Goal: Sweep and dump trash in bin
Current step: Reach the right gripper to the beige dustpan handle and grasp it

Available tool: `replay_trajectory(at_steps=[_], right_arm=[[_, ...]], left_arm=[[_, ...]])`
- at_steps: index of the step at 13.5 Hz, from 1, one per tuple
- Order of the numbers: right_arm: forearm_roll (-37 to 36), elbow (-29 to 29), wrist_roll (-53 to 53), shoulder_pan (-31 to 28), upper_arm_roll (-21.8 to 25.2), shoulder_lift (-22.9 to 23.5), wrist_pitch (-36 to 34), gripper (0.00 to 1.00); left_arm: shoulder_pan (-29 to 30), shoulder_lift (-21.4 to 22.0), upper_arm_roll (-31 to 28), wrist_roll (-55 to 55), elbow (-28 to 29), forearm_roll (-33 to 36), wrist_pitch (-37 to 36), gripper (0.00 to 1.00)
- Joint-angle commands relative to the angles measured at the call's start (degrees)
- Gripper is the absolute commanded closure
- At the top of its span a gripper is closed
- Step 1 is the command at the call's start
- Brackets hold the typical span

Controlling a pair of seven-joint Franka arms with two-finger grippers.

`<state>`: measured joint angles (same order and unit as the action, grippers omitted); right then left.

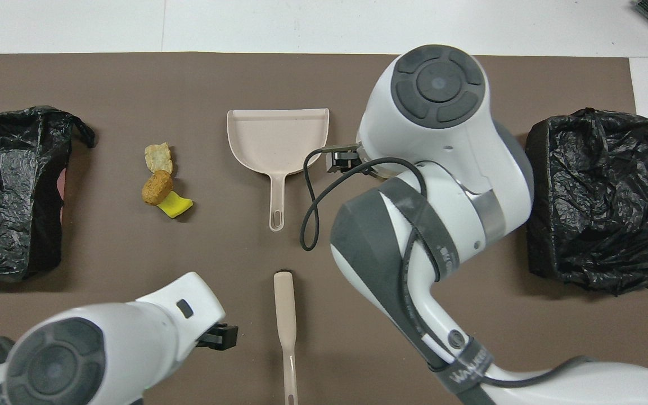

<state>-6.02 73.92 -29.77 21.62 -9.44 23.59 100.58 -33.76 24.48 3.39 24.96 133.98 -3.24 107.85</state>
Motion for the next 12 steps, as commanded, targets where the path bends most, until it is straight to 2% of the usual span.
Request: replay_trajectory(at_steps=[1, 2, 4, 5, 6, 9, 12], right_arm=[[-0.92, -3.87, -3.70, 2.45, 0.30, 5.14, 1.98, 0.00], [-1.53, -4.83, -5.28, 4.12, 0.38, 6.72, 2.33, 0.00], [-2.85, -5.54, -8.79, 6.67, 0.47, 9.36, 3.21, 0.00], [-3.11, -5.63, -10.64, 7.90, 0.47, 10.77, 4.43, 0.00], [-3.38, -5.63, -12.40, 8.96, 0.65, 12.00, 5.75, 0.00], [-3.64, -6.94, -13.82, 10.81, 0.65, 15.51, 8.65, 0.05], [-4.87, -7.65, -15.13, 12.21, 1.00, 18.06, 9.45, 0.08]], left_arm=[[-8.58, 0.92, -1.11, 6.66, 7.68, -0.54, 9.89, 0.00], [-11.04, -0.82, -1.11, 7.46, 9.00, -0.63, 12.02, 0.00], [-16.41, -8.36, -1.20, 12.79, 9.54, -0.98, 18.67, 0.00], [-17.30, -11.36, -1.11, 14.22, 9.81, -0.98, 21.07, 0.00], [-18.96, -12.52, -1.11, 14.67, 9.81, -1.06, 21.79, 0.00], [-22.56, -12.26, -1.11, 16.95, 11.83, -1.24, 22.23, 0.00], [-22.67, -12.62, -1.20, 17.49, 13.06, -1.33, 24.87, 0.00]])
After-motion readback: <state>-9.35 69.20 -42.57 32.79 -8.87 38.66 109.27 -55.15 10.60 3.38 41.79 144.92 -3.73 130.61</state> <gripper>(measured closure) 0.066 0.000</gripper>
